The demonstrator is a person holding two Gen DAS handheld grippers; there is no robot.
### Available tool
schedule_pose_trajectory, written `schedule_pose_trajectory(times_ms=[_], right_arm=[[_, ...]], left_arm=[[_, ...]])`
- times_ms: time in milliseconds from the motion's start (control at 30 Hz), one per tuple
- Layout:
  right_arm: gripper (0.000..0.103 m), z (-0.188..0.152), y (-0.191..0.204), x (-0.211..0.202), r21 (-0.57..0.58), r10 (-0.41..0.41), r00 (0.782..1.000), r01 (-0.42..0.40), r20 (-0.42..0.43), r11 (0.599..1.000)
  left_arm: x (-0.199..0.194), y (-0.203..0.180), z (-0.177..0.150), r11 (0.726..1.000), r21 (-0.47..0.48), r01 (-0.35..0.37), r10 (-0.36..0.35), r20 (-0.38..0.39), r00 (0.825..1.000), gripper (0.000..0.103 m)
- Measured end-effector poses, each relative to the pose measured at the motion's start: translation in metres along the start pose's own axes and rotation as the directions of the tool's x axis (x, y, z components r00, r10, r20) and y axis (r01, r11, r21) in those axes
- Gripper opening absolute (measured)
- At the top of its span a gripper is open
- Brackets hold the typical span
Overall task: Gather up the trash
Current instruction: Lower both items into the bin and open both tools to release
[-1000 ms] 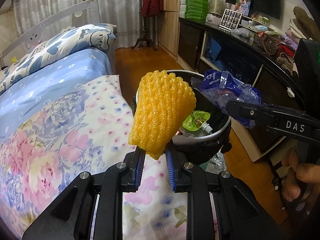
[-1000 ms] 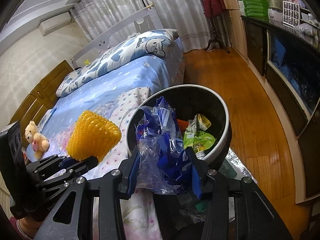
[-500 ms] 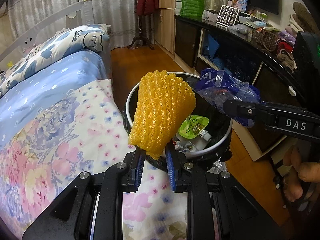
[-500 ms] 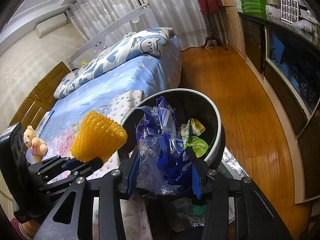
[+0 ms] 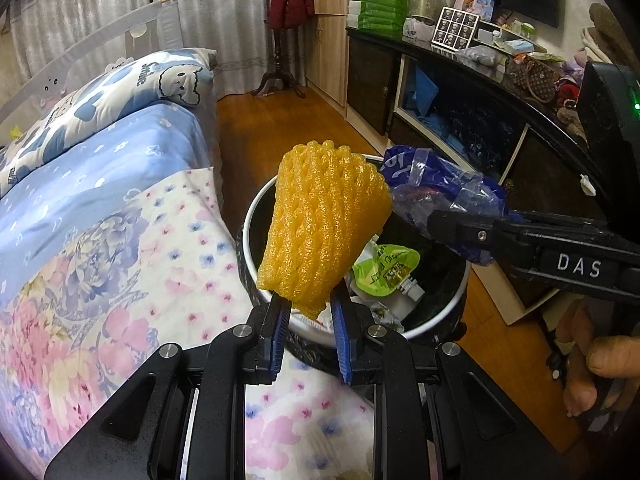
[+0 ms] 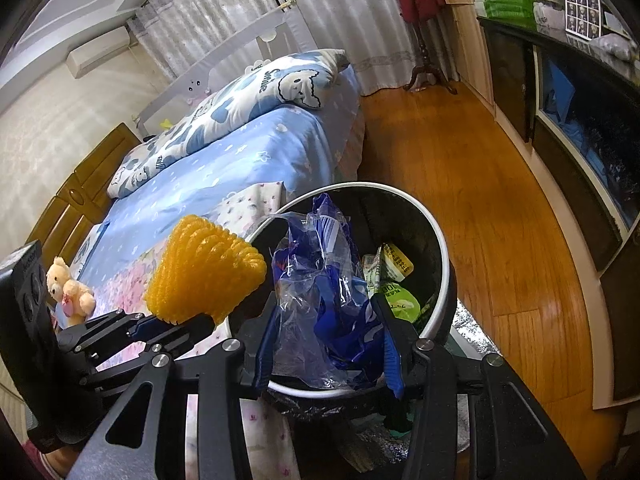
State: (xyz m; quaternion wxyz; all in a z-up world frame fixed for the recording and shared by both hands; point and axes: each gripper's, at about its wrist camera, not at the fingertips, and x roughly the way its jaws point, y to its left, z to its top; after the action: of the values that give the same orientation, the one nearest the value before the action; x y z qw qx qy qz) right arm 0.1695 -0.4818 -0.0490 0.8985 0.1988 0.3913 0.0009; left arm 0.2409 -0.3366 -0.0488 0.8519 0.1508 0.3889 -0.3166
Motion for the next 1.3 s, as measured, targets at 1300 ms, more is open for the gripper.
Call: schedule_pose_trajectory(times_ms=[1300], right_arm=[[0.045,0.018,-0.013,0.02,0.023,-0.01,1.0,0.011,-0.026,1.0]], left_arm=[[0.034,-0.003,0.018,0.999,0.027,-0.028,0.03,-0.056,0.998,0.019]])
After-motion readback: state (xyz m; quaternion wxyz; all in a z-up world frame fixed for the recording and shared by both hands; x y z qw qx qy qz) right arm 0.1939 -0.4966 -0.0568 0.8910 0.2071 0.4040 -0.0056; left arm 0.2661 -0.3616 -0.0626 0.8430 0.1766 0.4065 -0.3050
